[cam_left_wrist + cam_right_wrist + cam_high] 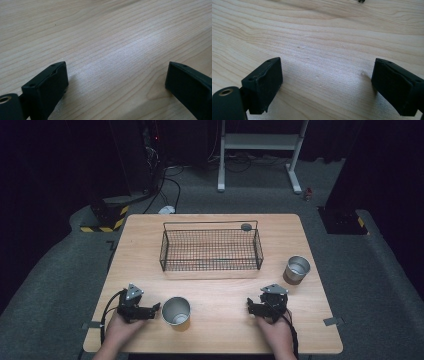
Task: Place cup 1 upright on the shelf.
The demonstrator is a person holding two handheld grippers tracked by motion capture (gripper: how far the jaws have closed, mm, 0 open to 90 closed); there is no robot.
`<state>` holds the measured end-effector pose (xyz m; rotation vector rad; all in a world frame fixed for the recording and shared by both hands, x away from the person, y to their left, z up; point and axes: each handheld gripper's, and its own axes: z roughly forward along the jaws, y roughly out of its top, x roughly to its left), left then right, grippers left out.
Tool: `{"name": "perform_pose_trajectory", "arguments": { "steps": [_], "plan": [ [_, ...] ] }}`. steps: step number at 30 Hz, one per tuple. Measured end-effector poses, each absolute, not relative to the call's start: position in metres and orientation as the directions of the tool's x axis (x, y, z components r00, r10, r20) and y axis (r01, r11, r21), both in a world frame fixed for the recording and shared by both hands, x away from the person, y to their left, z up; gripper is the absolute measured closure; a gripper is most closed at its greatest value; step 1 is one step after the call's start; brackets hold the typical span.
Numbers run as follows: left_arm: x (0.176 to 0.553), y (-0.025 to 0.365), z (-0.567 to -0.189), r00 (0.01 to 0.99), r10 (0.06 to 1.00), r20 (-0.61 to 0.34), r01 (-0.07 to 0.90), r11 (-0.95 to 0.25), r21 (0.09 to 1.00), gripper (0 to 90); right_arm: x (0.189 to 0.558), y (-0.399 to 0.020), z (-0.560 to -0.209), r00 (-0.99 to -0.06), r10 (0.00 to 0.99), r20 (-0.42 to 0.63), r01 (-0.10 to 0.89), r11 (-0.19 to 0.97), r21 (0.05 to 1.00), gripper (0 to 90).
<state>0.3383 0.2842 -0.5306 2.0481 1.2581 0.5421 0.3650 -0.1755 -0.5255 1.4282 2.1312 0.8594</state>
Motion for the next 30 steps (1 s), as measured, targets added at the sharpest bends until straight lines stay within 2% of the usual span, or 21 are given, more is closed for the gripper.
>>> {"name": "perform_pose_trajectory", "arguments": {
  "steps": [30],
  "plan": [
    [0.3366, 0.2843, -0.5275, 0.435, 0.900, 0.003, 0.641, -0.312, 0.701, 8.0, 0.3636, -0.1766, -0.5254, -0.387, 0.922, -0.011, 0.656, 0.284, 0.700, 10.0]
  ]
}}
